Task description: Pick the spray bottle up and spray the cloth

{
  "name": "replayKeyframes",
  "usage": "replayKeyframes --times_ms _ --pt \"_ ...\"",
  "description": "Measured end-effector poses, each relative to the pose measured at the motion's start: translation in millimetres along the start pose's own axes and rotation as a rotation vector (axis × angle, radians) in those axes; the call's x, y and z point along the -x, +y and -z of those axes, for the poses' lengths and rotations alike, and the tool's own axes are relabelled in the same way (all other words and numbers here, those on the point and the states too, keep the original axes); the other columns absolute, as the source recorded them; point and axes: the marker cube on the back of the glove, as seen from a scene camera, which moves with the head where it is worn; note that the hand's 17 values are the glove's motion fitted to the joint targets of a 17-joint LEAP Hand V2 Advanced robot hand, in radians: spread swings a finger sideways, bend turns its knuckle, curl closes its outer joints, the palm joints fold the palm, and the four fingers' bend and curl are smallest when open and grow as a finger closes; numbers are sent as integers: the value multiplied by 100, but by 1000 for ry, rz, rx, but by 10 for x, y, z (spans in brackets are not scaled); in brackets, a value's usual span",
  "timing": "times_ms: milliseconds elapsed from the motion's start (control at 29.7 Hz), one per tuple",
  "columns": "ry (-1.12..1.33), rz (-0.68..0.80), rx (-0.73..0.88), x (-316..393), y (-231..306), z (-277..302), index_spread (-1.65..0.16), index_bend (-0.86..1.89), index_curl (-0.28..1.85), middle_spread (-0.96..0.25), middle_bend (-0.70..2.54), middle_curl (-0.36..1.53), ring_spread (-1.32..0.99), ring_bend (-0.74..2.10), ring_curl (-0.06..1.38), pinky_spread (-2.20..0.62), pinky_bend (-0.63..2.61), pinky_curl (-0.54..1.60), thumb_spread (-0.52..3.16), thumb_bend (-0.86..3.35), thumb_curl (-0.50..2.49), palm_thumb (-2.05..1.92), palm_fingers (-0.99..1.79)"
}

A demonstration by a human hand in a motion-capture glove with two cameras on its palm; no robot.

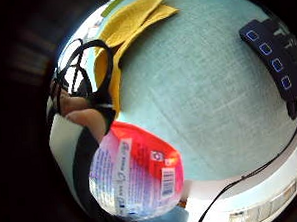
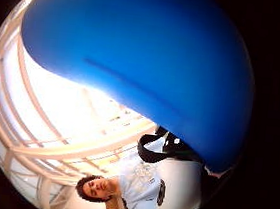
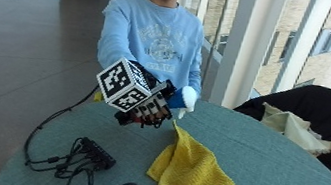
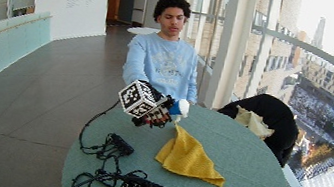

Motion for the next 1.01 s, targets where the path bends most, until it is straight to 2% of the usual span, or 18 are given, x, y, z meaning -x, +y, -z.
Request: replayKeyframes --times_ms 673,1010 --pt "-2 -1 -4 49 -25 -39 -18 11 28 -6 47 48 -5 61 39 7 23 37 95 -2 58 82 116" --pt "-51 132 -81 356 8 -147 -18 12 29 -6 47 48 -5 61 39 7 23 37 95 -2 58 82 116"
